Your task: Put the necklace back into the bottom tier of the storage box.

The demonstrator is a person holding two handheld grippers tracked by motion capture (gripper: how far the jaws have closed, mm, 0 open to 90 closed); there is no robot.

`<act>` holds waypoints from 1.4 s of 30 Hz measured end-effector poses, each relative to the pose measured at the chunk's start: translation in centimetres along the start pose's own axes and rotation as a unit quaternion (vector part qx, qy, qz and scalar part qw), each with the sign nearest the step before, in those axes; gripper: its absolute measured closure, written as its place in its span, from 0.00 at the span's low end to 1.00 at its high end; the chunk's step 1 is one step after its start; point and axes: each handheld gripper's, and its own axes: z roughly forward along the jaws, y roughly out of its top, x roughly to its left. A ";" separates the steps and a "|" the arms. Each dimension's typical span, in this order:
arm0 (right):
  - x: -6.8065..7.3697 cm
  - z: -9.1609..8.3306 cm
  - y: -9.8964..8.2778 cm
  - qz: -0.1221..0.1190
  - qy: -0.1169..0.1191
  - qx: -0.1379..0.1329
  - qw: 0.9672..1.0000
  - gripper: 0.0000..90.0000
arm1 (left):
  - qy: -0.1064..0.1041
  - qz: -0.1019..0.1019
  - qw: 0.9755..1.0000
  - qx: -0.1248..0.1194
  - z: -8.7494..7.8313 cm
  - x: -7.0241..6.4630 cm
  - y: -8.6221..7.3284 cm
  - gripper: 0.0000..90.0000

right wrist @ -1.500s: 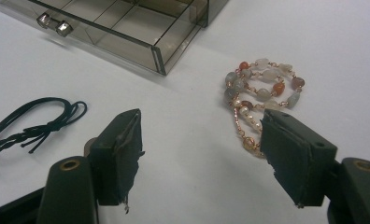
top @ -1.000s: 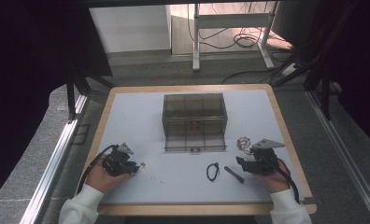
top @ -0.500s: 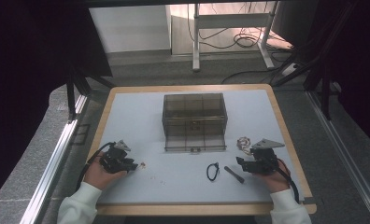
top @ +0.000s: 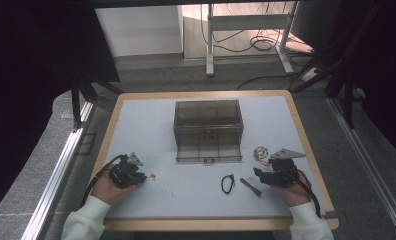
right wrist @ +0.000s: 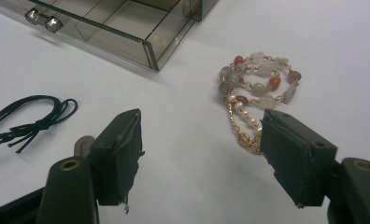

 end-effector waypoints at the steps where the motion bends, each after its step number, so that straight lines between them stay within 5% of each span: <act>1: 0.0 0.0 0.0 0.000 0.000 0.000 1.000 0.33 | 0.001 -0.003 1.000 -0.004 0.0 0.1 -0.1 0.95; 30: -0.4 -0.2 0.0 0.005 -0.006 -0.004 1.000 0.33 | -0.024 -0.015 0.999 -0.024 -1.2 0.9 0.4 1.00; 42: -0.4 -0.2 -0.1 0.006 -0.007 -0.004 1.000 0.33 | -0.030 0.000 0.999 -0.040 -3.6 1.0 2.9 1.00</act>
